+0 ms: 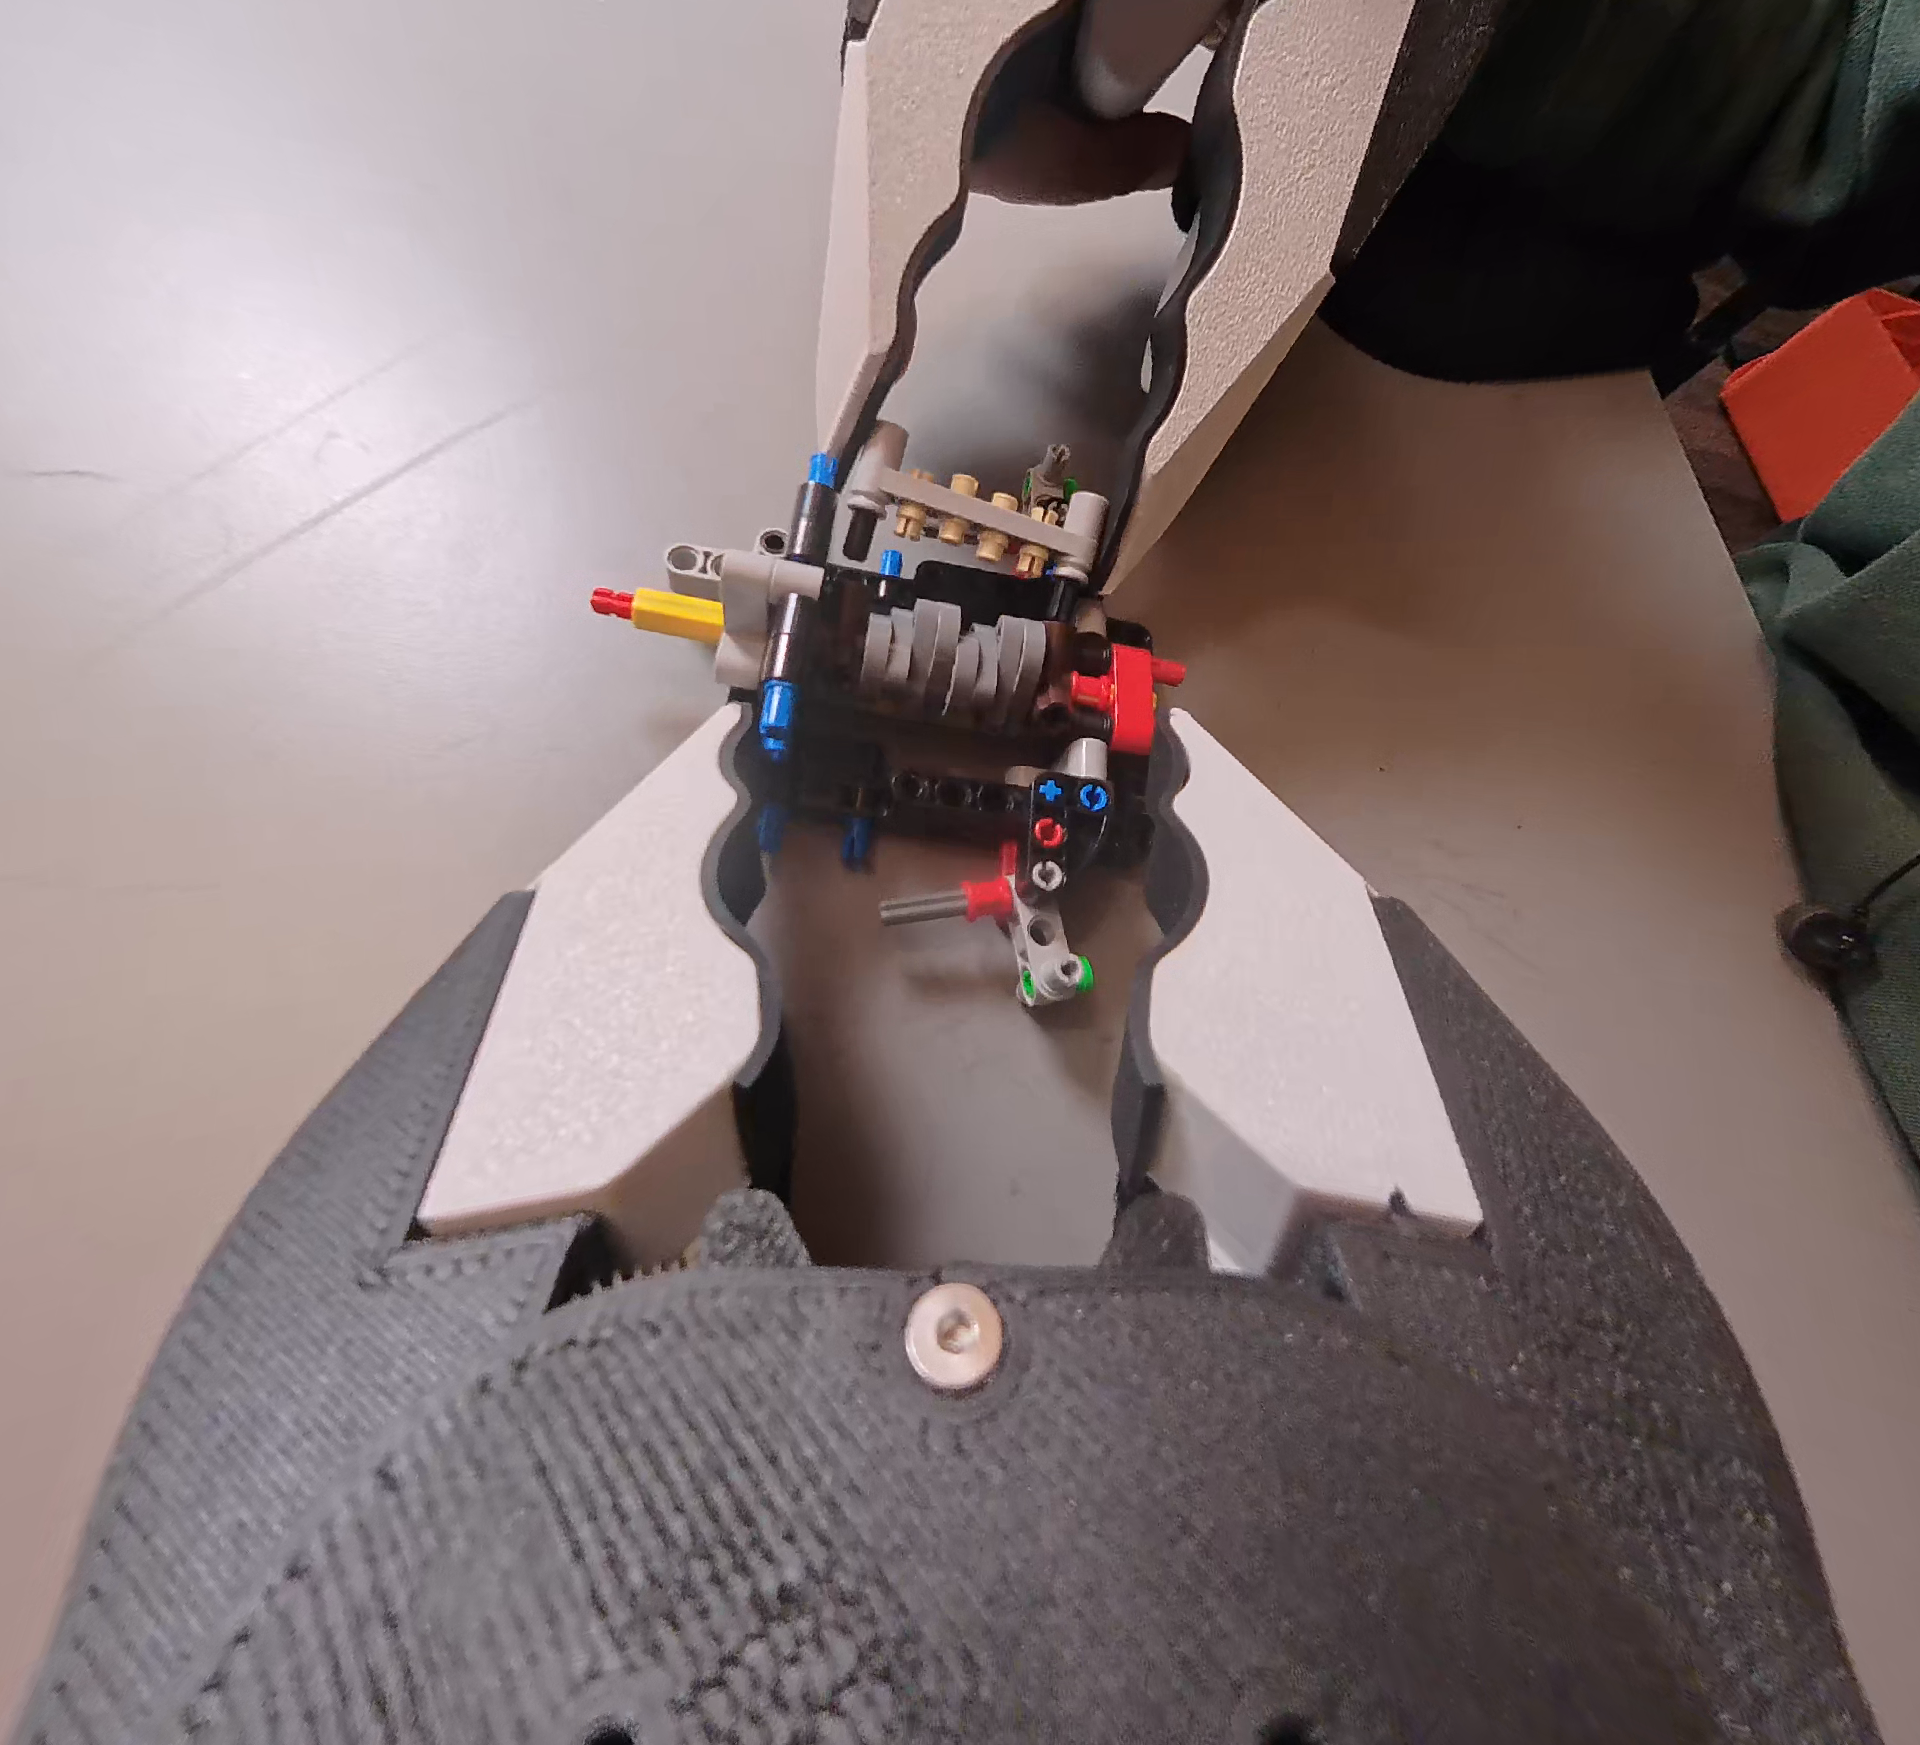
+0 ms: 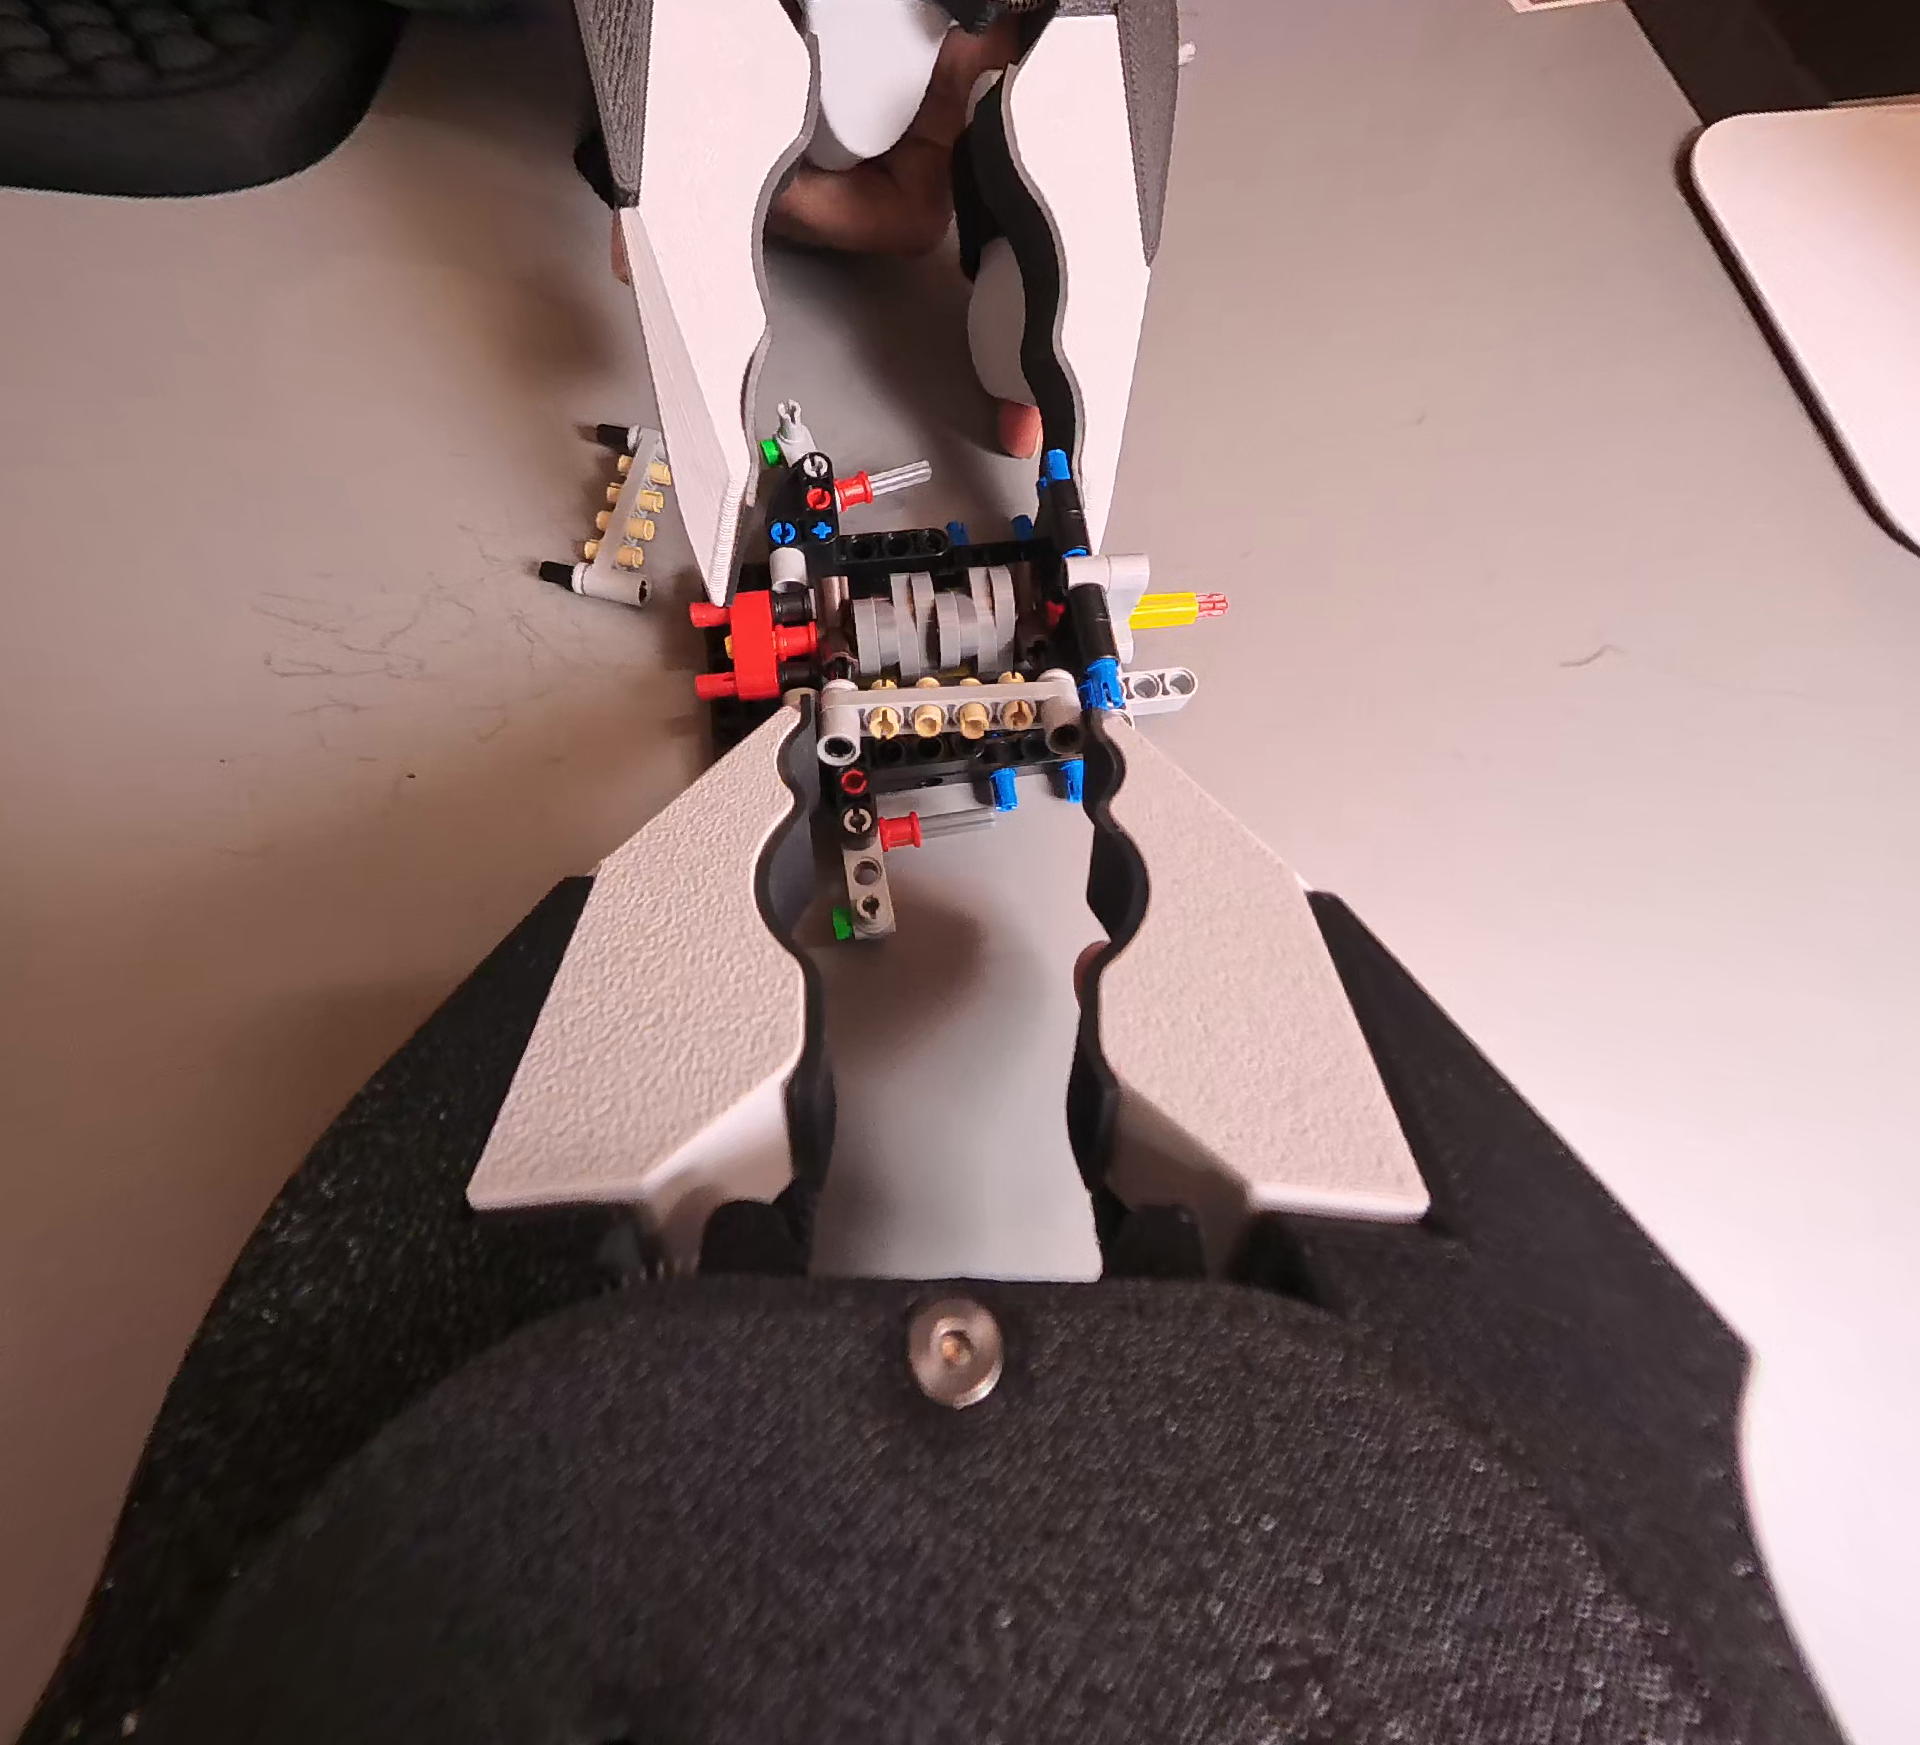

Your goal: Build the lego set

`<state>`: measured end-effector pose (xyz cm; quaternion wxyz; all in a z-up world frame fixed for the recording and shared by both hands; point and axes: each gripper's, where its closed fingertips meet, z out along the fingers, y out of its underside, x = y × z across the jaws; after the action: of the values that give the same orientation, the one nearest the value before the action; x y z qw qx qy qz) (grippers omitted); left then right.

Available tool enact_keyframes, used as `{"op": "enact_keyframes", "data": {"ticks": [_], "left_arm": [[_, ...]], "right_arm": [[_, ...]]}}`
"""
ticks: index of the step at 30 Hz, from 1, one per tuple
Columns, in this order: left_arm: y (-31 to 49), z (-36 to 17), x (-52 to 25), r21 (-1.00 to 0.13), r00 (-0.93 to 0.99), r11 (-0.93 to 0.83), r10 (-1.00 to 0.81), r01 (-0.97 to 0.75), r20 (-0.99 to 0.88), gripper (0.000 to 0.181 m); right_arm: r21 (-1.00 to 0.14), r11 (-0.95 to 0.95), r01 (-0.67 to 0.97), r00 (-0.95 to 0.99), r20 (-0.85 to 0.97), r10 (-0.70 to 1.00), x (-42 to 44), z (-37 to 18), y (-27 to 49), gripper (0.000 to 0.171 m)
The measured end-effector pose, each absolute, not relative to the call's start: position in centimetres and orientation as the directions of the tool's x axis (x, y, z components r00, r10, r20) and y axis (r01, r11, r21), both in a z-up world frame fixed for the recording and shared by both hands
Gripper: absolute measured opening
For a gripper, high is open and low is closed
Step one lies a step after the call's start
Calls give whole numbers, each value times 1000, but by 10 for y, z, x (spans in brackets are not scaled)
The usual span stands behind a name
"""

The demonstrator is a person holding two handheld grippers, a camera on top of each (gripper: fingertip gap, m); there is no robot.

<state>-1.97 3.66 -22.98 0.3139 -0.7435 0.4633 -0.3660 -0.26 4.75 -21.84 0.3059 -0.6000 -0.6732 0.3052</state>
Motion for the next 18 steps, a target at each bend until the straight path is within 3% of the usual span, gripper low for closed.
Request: {"op": "enact_keyframes", "data": {"ticks": [7,13,18], "left_arm": [[40,-218,-24,-834,318,-337,-925,-437,207,70],[31,-193,-17,-875,294,-162,-956,-456,24,36],[33,-180,-13,-892,301,-332,-923,-307,240,36]], "right_arm": [[-811,24,585,-97,-41,994,-4,-215,44,49],[-844,-28,535,-107,-101,989,-4,-206,40,49],[-914,92,396,-225,0,974,-3,-177,22,49]]}}
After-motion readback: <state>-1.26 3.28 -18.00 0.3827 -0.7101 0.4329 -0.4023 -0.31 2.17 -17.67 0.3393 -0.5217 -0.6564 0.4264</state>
